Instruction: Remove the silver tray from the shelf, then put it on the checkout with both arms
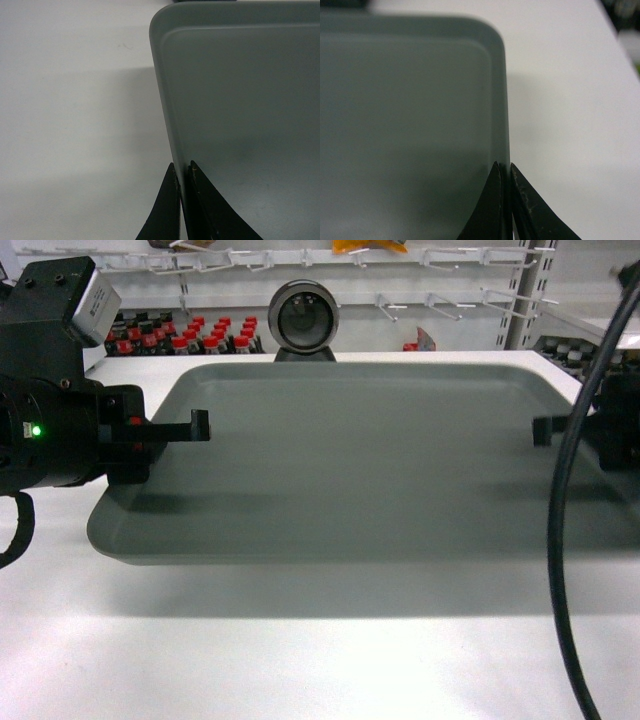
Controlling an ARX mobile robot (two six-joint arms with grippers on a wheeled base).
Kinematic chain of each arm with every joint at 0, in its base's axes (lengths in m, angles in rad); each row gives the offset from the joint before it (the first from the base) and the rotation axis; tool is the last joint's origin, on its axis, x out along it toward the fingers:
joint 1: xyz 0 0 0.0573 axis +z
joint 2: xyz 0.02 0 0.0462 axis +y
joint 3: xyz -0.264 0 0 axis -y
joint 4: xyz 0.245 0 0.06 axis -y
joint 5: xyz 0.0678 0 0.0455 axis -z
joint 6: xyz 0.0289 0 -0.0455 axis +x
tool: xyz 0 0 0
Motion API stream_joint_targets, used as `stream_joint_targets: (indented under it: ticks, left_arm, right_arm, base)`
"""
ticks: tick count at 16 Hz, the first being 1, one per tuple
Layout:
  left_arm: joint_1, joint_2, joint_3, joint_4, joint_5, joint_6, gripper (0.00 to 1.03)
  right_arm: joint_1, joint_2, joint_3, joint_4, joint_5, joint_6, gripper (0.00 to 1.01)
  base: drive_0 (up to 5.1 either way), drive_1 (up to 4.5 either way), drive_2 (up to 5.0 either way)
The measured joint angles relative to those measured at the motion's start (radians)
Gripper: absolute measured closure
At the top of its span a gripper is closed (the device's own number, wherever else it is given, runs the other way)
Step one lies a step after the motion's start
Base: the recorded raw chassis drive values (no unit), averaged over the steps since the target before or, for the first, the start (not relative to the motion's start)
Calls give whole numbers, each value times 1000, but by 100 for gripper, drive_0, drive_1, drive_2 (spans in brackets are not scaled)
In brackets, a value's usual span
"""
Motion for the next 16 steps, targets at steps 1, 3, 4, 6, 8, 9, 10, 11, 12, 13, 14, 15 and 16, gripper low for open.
stream_joint_targets:
  ticks: [1,3,4,6,8,9,10,11,12,13,14,15,16]
  left_arm:
    - [-19,4,9,-13,-78,-8,100]
    - [-77,11,31,-13,-319,-13,100]
    - [-94,12,32,3,-413,-7,100]
    - [-107,13,39,-6,-522,4,99]
    - [-108,23,38,-8,-579,40,99]
    - [-101,29,33,-4,-579,54,99]
    - [-99,35,27,-7,-578,65,99]
    - [-99,41,20,0,-578,71,99]
    - [-99,53,18,-3,-571,71,99]
    - [-99,62,18,-4,-565,71,99]
    - [-99,74,18,-1,-559,69,99]
    - [-99,85,18,-1,-559,63,99]
    - [-99,99,18,6,-558,56,99]
  right_arm:
    - [0,19,-19,100,-26,0,98]
    - [10,62,-34,234,-30,-8,99]
    - [11,90,-34,295,-38,-9,99]
    - [17,109,-34,341,-40,-21,99]
    - [31,111,-34,335,-45,-38,99]
    - [35,127,-27,305,-45,-41,99]
    - [37,151,-24,274,-46,-41,99]
    - [40,166,-24,252,-47,-41,99]
    - [40,185,-24,249,-46,-42,99]
    - [40,197,-23,243,-46,-42,99]
    - [40,214,-21,251,-39,-42,99]
    - [39,225,-19,259,-38,-42,99]
    - [34,237,-16,273,-34,-42,99]
  base:
    - [0,0,0]
    - [0,0,0]
    - [0,0,0]
    - [0,0,0]
    - [0,0,0]
    - [0,0,0]
    - [0,0,0]
    - [0,0,0]
    - [0,0,0]
    - [0,0,0]
    - [0,0,0]
    - [0,0,0]
    - [0,0,0]
